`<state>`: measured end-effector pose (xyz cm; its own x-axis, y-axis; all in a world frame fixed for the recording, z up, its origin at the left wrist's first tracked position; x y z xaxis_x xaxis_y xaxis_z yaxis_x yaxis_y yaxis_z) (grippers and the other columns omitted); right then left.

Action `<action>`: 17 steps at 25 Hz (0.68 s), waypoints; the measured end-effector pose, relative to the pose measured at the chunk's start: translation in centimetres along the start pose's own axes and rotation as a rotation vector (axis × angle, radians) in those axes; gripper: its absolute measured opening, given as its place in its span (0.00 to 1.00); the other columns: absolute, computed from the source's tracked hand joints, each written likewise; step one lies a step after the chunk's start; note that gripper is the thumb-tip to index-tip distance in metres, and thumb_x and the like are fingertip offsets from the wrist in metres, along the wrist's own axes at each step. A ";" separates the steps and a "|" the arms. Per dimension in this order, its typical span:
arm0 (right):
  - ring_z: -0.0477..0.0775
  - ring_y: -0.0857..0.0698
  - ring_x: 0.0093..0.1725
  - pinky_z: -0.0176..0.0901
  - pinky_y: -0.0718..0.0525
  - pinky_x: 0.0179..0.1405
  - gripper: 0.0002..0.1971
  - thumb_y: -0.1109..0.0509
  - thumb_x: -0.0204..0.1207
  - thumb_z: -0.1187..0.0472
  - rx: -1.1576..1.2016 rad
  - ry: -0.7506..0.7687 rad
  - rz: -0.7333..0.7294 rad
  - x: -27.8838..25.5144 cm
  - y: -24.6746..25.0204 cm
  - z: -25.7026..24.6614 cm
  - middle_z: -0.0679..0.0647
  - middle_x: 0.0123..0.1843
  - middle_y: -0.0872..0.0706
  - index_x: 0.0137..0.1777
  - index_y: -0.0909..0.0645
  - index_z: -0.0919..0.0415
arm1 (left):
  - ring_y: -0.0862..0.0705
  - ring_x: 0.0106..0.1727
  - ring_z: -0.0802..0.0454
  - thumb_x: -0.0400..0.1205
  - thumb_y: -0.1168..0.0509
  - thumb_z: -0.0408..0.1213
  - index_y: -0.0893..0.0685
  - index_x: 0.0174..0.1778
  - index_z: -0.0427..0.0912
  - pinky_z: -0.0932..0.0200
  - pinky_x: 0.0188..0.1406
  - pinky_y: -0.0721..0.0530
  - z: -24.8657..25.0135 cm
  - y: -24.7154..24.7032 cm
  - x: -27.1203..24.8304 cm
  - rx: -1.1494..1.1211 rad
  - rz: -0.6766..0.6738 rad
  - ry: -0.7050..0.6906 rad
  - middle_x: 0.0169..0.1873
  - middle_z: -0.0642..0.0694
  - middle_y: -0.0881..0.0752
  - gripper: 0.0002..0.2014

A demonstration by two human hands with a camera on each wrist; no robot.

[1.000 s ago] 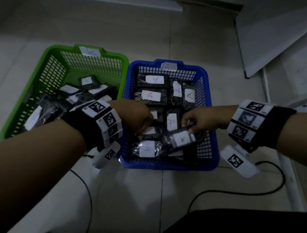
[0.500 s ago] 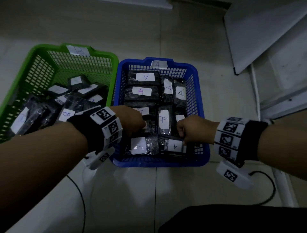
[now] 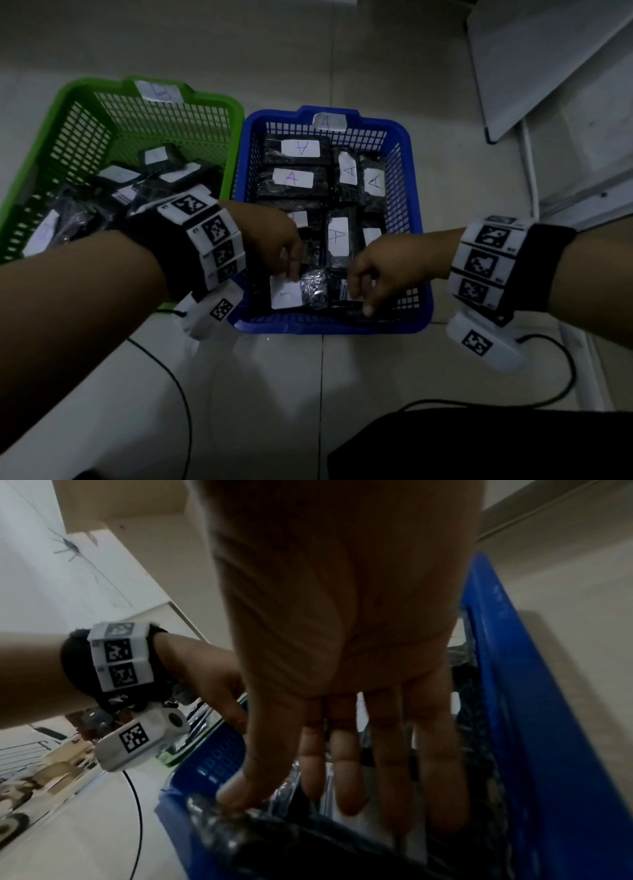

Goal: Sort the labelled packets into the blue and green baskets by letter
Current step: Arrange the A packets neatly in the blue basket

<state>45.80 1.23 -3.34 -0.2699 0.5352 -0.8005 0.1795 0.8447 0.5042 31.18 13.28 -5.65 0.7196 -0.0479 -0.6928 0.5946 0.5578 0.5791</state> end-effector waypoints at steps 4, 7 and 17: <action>0.41 0.19 0.55 0.39 0.21 0.60 0.23 0.28 0.72 0.43 0.122 0.048 -0.133 -0.1 -0.8 0.3 0.41 0.60 0.16 0.68 0.23 0.39 | 0.23 0.36 0.77 0.75 0.29 0.34 0.11 0.55 0.53 0.79 0.43 0.26 -0.2 -0.9 0.6 -0.055 -0.048 0.027 0.41 0.66 0.17 0.14; 0.46 0.17 0.59 0.41 0.16 0.60 0.28 0.26 0.69 0.43 0.112 0.079 -0.232 -0.3 -1.0 -0.1 0.44 0.65 0.18 0.69 0.28 0.30 | 0.23 0.36 0.75 0.78 0.32 0.34 0.12 0.57 0.53 0.84 0.37 0.28 -0.5 -0.6 0.4 -0.048 -0.049 0.028 0.44 0.64 0.15 0.14; 0.58 0.13 0.42 0.50 0.10 0.40 0.17 0.27 0.73 0.69 1.056 -0.059 0.489 2.9 3.4 0.0 0.60 0.49 0.16 0.59 0.24 0.59 | 0.18 0.56 0.47 0.81 0.38 0.39 0.16 0.58 0.48 0.55 0.52 0.21 -3.5 2.7 -3.3 0.134 0.608 0.168 0.55 0.47 0.17 0.11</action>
<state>45.61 5.64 -3.93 0.0851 0.7775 -0.6231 0.9583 0.1073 0.2647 29.15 17.79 -3.30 0.8827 0.3807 -0.2755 0.1458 0.3356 0.9307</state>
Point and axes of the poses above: each hand's wrist, its own x-axis towards the middle knuckle, its own y-axis out of the back of the hand, z = x × y, the point moved 2 cm from there along x, towards the middle knuckle
